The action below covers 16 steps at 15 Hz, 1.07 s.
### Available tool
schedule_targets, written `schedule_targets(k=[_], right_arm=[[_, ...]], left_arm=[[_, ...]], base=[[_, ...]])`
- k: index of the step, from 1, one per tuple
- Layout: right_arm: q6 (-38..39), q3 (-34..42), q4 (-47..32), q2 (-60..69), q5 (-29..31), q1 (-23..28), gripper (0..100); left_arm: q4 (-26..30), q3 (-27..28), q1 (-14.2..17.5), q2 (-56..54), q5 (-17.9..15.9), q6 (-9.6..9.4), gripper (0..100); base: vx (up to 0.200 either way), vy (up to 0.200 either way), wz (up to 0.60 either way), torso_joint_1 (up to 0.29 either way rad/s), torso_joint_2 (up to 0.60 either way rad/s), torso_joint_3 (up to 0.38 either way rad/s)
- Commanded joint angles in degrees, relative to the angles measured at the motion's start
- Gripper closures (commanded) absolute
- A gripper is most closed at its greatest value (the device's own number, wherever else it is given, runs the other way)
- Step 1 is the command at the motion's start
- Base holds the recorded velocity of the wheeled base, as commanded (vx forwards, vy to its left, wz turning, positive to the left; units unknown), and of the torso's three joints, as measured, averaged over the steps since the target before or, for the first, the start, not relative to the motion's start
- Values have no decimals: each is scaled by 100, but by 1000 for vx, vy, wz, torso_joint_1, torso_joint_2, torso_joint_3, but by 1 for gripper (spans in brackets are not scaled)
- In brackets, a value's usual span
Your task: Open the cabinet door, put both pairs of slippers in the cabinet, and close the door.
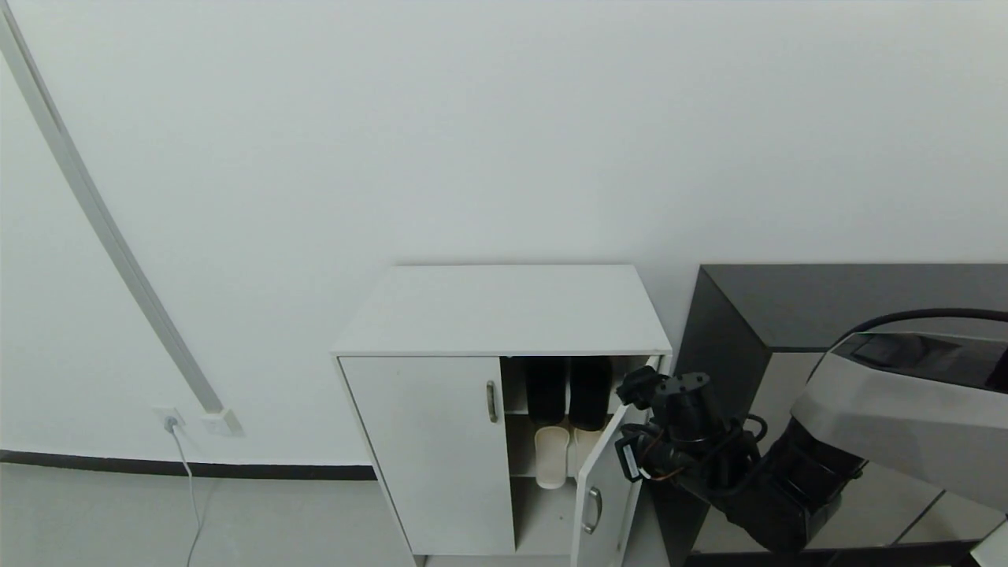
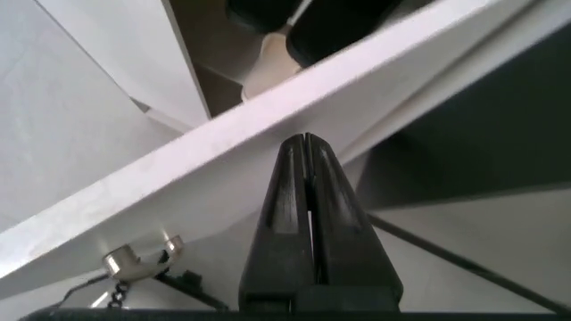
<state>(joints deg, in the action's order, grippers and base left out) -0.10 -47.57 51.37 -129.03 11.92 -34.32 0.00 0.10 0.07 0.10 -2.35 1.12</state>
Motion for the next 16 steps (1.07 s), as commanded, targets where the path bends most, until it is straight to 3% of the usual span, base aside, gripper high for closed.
schedule_targets(k=[1, 16], right_arm=[[1, -235, -4, -237, -41, -5, 100], [300, -2266, -242, -1424, -15, 109, 100]], left_arm=[[0, -1, 1, -1, -2, 2, 100], [0, -1, 1, -1, -11, 2, 100]], base=[[0, 0, 0, 0, 0, 0], [0, 0, 0, 0, 0, 0]])
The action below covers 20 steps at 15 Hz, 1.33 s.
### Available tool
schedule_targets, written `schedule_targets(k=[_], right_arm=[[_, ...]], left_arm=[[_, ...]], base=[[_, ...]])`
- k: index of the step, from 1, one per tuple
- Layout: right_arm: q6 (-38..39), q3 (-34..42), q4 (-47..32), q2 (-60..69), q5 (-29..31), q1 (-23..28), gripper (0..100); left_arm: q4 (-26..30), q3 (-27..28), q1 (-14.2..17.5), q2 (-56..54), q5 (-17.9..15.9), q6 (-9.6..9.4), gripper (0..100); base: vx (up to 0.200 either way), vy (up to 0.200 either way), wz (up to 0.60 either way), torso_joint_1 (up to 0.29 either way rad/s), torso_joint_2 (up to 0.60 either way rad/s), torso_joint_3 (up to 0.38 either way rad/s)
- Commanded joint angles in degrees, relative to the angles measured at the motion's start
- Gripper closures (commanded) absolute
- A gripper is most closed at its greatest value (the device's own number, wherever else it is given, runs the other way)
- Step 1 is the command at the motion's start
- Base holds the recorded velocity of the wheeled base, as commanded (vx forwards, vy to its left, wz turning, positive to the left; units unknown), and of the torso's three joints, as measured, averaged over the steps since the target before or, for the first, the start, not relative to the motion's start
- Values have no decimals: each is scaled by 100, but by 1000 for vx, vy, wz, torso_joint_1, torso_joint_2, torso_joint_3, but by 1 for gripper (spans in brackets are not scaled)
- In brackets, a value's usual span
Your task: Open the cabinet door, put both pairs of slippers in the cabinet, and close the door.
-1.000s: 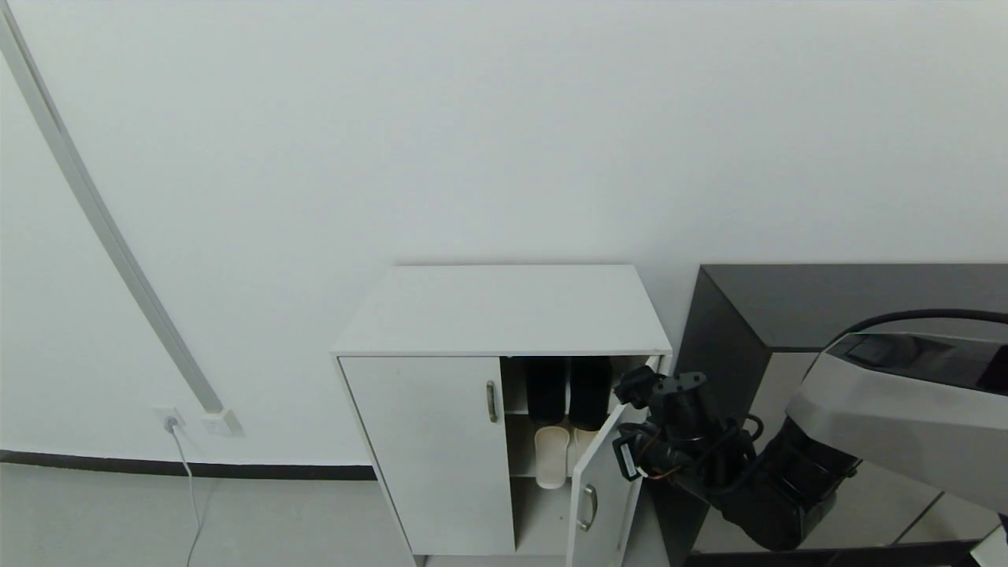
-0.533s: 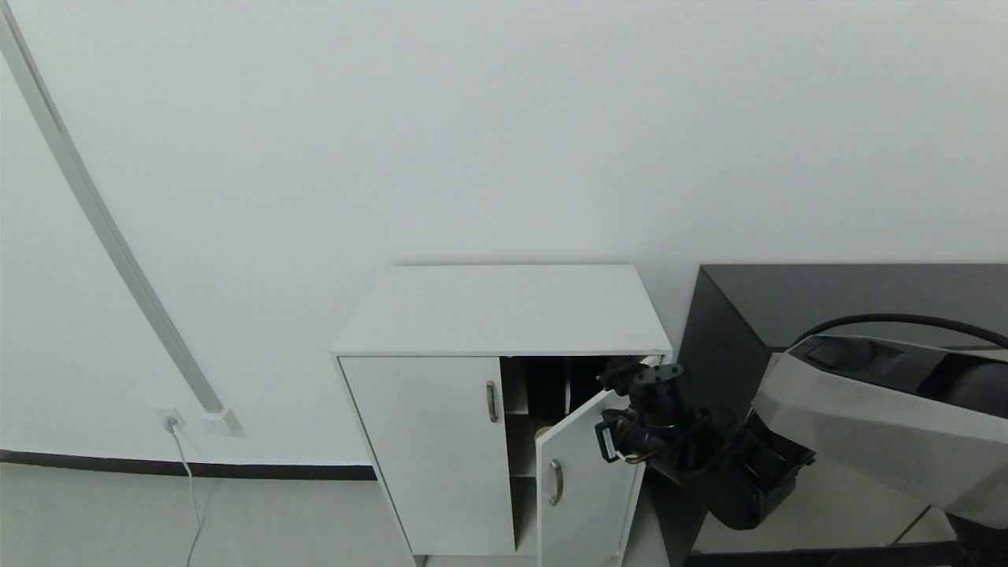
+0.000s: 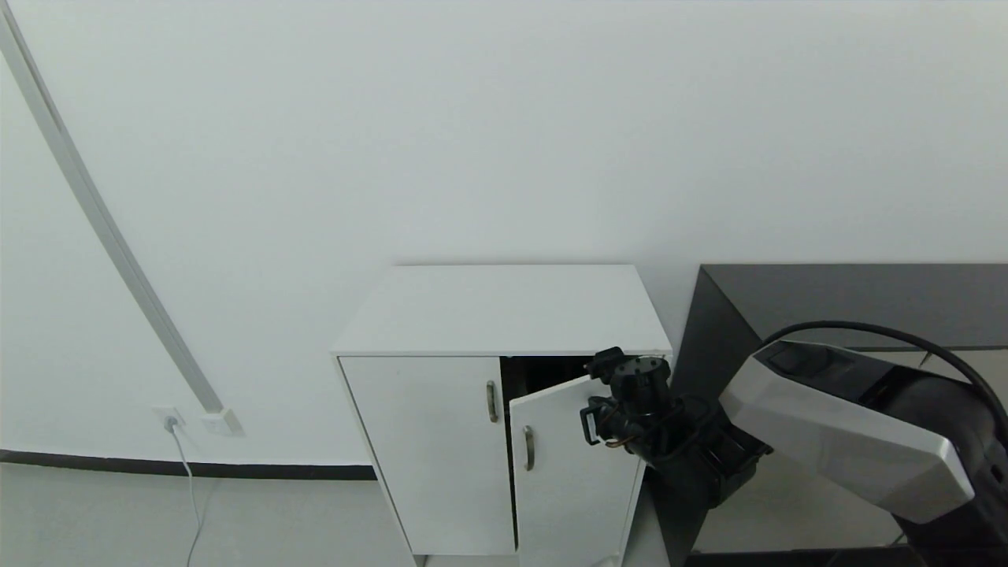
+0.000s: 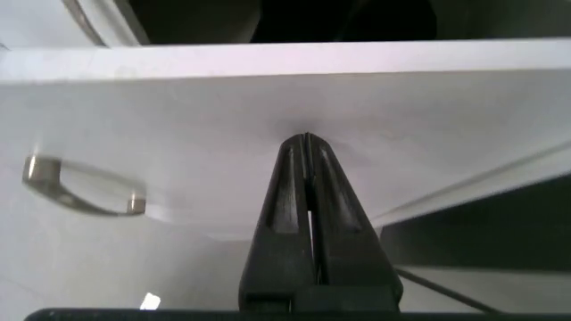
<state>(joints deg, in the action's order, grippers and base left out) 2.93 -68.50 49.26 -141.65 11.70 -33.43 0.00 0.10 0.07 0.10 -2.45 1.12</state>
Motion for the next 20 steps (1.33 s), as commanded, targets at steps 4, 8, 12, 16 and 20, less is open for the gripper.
schedule_targets(k=[4, 8, 12, 16, 20], right_arm=[[-3, -550, -171, -354, 7, 82, 100], [-3, -779, -294, -495, 16, 117, 100], [-3, -990, -382, -556, 16, 196, 100], [-3, -1183, -417, -644, 16, 293, 100], [-3, -1324, -444, -732, 16, 328, 100]], left_arm=[[0, -1, 1, -1, -1, 2, 100], [0, -1, 1, -1, -1, 2, 100], [0, -1, 1, -1, -1, 2, 100], [0, -1, 1, -1, -1, 2, 100], [0, -1, 1, -1, -1, 2, 100]], base=[[0, 0, 0, 0, 0, 0], [0, 0, 0, 0, 0, 0], [0, 0, 0, 0, 0, 0], [0, 0, 0, 0, 0, 0], [0, 0, 0, 0, 0, 0]])
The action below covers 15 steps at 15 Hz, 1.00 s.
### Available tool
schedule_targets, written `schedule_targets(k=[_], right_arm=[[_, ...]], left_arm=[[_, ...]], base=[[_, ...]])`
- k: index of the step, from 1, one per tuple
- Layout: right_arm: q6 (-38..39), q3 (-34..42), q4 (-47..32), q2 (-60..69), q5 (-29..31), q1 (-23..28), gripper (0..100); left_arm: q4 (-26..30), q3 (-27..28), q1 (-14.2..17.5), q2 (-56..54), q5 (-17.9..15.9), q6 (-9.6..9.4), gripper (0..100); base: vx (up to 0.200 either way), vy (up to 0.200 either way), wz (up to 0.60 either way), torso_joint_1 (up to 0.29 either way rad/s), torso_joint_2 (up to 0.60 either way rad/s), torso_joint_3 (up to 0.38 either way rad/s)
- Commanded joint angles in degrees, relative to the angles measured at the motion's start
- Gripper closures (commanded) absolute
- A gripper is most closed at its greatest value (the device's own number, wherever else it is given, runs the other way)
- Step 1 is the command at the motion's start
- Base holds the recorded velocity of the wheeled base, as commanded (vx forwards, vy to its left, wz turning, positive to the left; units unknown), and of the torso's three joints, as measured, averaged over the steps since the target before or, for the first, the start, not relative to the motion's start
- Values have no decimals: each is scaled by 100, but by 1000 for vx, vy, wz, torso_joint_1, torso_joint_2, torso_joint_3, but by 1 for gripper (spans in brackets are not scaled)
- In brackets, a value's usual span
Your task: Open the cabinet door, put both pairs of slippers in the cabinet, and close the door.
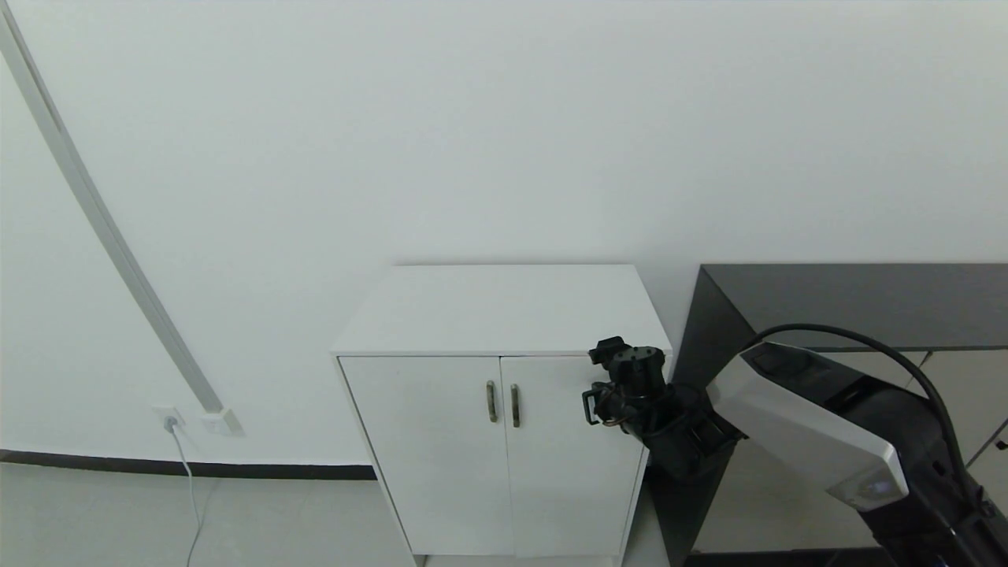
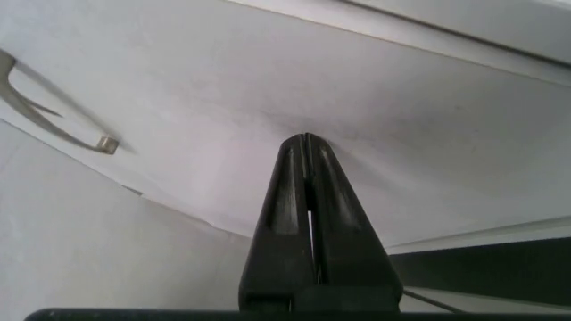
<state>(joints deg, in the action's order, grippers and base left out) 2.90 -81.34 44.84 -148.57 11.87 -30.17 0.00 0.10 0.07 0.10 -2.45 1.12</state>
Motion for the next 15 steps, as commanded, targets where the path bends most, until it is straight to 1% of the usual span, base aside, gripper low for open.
schedule_targets(k=[1, 11, 13, 15], right_arm=[[0, -58, -1, -41, -1, 11, 100], [0, -119, 8, -6, -1, 55, 100], [0, 30, 34, 91, 8, 46, 100], [70, 426, 95, 390, 96, 38, 100]], left_arm=[[0, -1, 1, -1, -1, 2, 100], [0, -1, 1, -1, -1, 11, 100], [0, -1, 1, -1, -1, 11, 100], [0, -1, 1, -1, -1, 11, 100]], base=[[0, 0, 0, 0, 0, 0], [0, 0, 0, 0, 0, 0], [0, 0, 0, 0, 0, 0], [0, 0, 0, 0, 0, 0]])
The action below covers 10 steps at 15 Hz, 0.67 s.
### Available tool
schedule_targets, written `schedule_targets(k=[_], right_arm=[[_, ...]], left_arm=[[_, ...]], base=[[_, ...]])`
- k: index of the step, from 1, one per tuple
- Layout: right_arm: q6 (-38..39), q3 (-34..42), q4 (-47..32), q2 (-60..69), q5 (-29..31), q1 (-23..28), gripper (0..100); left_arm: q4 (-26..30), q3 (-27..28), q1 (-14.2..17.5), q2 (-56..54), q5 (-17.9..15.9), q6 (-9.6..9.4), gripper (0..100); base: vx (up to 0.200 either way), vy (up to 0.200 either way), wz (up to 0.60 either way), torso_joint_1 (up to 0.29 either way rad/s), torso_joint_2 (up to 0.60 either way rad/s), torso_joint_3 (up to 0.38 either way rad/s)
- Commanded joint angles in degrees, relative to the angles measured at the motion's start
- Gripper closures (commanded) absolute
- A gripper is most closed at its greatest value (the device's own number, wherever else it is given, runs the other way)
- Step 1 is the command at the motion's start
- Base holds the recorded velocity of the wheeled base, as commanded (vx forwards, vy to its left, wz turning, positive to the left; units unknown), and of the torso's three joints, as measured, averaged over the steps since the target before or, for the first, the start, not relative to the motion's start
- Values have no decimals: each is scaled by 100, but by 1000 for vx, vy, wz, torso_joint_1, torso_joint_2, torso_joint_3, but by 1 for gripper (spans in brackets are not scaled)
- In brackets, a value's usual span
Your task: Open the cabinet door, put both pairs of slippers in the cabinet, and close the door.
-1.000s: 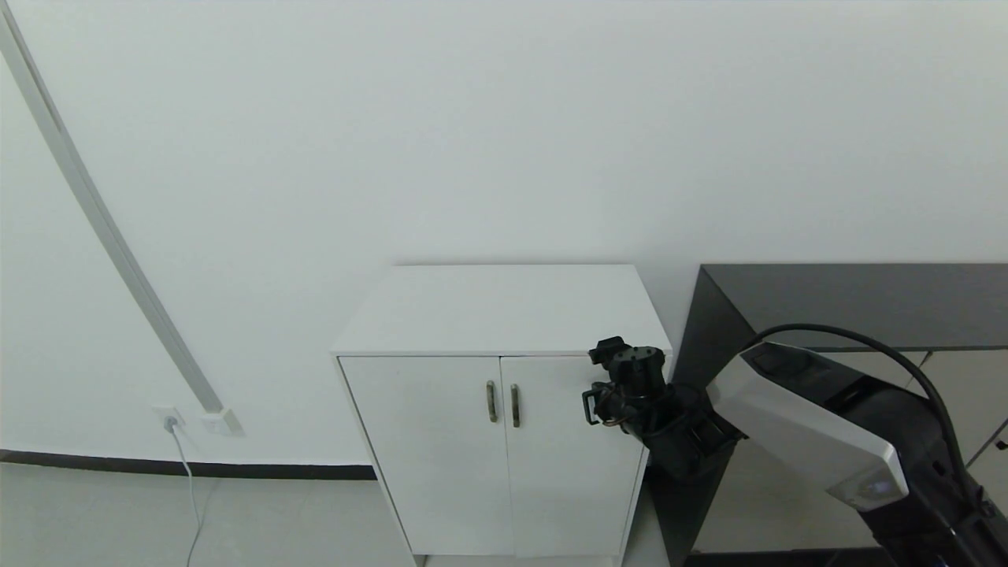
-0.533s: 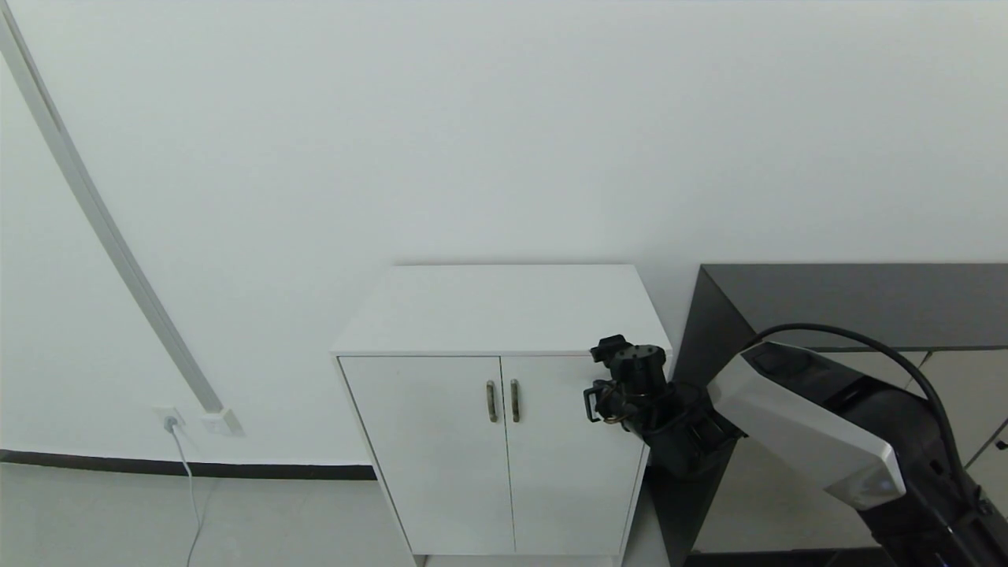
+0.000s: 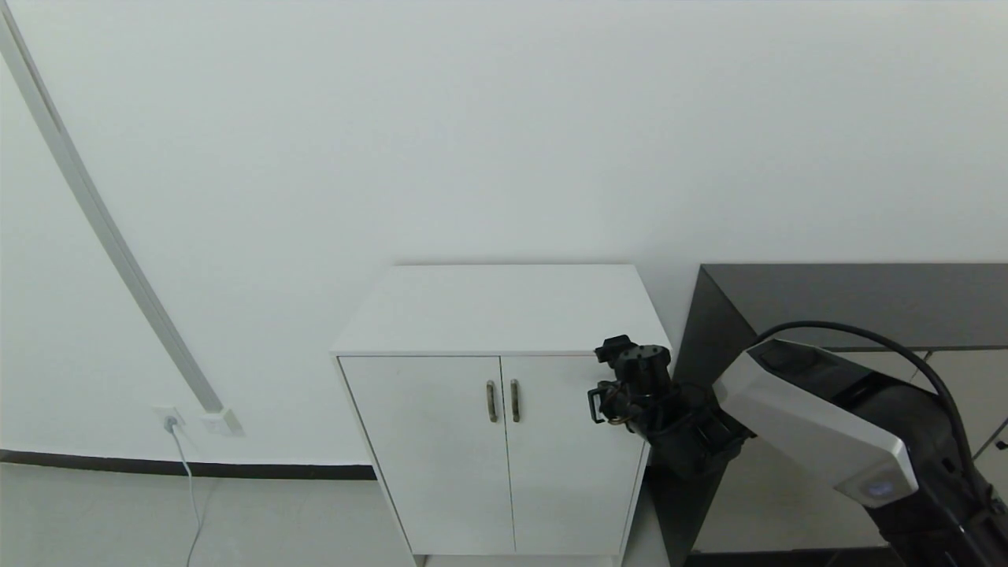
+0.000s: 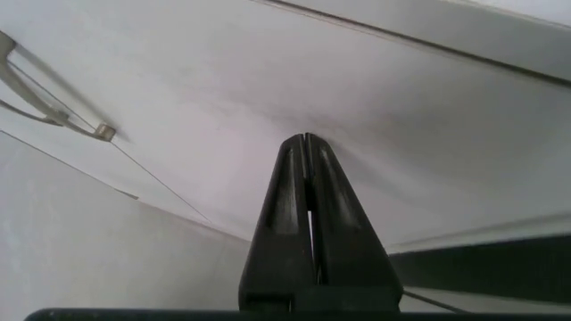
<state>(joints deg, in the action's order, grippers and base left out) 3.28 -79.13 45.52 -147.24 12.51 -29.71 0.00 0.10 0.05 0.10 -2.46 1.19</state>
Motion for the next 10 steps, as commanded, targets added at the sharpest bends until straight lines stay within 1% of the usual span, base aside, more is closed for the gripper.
schedule_targets(k=[1, 4, 6, 9, 10], right_arm=[[85, 425, 80, 415, 103, 0, 100], [112, 1374, 238, 1004, 296, 18, 100], [103, 2262, 774, 1540, 674, 70, 100], [103, 3580, 1099, 2612, 709, 255, 100], [103, 3826, 1099, 2876, 718, 334, 100]], left_arm=[[0, -1, 4, -1, 0, 4, 100], [0, -1, 4, -1, 0, 12, 100], [0, -1, 4, -1, 0, 12, 100], [0, -1, 4, -1, 0, 12, 100], [0, -1, 4, -1, 0, 4, 100]], base=[[0, 0, 0, 0, 0, 0], [0, 0, 0, 0, 0, 0], [0, 0, 0, 0, 0, 0], [0, 0, 0, 0, 0, 0], [0, 0, 0, 0, 0, 0]])
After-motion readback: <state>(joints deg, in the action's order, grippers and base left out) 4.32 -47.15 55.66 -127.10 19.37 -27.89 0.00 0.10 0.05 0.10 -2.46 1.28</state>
